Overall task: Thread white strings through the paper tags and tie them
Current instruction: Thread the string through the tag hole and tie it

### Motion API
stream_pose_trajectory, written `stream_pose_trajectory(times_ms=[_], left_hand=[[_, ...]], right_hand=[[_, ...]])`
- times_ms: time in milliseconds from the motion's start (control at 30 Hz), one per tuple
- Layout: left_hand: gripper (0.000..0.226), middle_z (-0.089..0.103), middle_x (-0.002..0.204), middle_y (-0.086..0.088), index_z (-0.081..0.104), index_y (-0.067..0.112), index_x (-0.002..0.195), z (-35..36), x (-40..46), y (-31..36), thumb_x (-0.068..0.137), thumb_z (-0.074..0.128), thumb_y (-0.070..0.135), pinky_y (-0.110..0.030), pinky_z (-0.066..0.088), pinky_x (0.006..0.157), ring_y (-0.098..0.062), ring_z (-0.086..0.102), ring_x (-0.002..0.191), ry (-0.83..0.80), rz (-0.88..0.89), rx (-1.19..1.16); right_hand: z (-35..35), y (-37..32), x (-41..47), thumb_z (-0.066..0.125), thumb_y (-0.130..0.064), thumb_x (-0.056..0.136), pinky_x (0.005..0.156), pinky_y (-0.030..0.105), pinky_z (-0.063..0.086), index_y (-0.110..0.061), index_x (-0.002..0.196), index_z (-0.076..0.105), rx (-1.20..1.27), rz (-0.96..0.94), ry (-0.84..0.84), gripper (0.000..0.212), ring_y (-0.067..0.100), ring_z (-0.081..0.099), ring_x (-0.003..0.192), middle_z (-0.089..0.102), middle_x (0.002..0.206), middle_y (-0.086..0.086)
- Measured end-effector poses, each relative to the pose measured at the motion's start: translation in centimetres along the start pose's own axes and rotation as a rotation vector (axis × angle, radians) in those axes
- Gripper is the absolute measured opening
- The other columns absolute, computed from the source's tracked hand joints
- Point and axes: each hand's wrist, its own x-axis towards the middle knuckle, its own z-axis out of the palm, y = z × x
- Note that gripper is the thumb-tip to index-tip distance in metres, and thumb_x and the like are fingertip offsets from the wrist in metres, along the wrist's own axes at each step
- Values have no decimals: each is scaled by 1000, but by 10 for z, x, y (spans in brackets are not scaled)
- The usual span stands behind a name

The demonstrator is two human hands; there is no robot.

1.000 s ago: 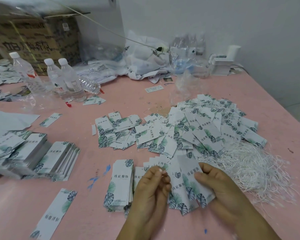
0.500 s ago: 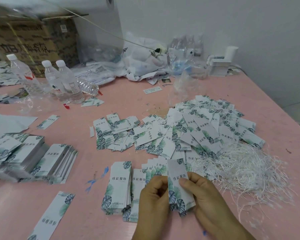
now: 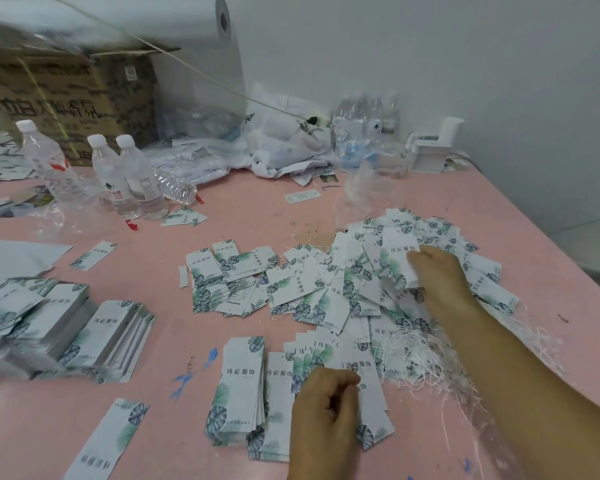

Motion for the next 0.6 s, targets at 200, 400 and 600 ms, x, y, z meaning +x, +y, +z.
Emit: stream_pose_trajectory(times_ms=[200,400,600], left_hand=[[34,62,78,13,71,35,83,0,0,-7,82,64,1,-13,42,57,-5,57,63,19,28,29],[26,62,76,16,70,40,83,4,0,-12,79,61,16,-13,43,57,-3,58,64,15,31,57],[23,62,79,17,69,41,84,5,0,-13,80,59,22,-14,45,59,-3,59,67,-16,17,56]], right_hand=[[12,13,40,61,-29,93,60,32,41,-23,86,56,-733,-218,126,11,23,50,64,53,82,1],[10,23,43,59,-31,92,60,27,38,-25,101,63,-691,-253,208,12,19,55,72,54,110,2],[4,30,37,53,-20,97,74,29,46,-18,121,65,-707,-307,65,27,19,57,85,54,123,8]])
